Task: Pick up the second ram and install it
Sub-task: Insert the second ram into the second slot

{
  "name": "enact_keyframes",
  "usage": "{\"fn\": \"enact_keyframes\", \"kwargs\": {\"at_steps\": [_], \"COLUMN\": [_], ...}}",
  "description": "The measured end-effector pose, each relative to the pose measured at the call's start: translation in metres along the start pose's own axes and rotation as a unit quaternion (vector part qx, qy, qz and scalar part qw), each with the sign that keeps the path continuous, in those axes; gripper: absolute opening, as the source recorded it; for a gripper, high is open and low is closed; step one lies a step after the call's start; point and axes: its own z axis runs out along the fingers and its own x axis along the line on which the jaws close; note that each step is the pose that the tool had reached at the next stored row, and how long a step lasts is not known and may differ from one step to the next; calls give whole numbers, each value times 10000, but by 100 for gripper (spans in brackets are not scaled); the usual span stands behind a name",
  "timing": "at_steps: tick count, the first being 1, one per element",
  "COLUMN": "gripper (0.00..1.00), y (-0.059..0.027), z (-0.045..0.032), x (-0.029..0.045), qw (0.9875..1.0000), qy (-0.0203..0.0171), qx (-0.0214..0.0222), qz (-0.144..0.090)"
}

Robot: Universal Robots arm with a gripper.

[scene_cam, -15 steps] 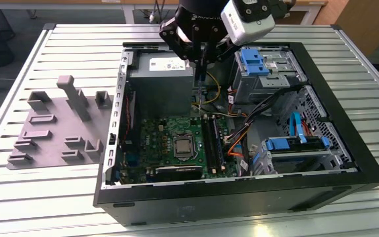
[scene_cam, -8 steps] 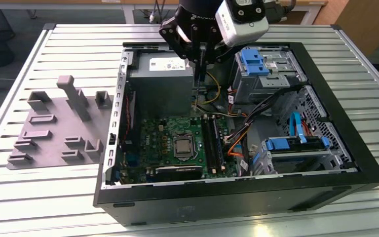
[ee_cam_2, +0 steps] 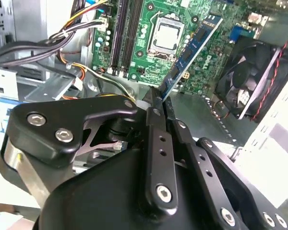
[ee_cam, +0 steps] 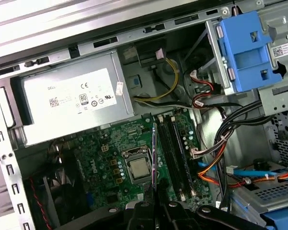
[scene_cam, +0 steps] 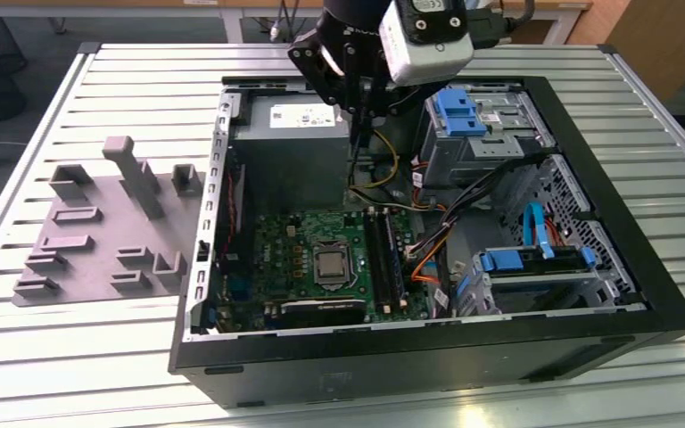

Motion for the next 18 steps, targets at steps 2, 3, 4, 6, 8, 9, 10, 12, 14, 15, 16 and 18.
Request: {"fn": "enact_keyframes", "kwargs": {"at_steps": [2,3,4,6,8,9,10,12,14,15,16,18], "gripper": [14,14,14,14,14,14,14,14,14,14,14,14], "y": [0,0,0,0,0,0,0,0,0,0,0,0], "z": [1,2,3,4,5,6,6,8,9,9,10,11], "x": [0,0,0,0,0,0,0,0,0,0,0,0], "qw": [9999,9998,9997,9993,9987,9984,9980,9971,9961,9955,9948,9934], "qy": [0,1,1,2,3,3,4,4,5,6,6,7], "qx": [1,2,1,2,3,3,4,4,4,5,5,6], "qz": [126,188,250,375,505,574,637,762,886,953,1015,1148]}}
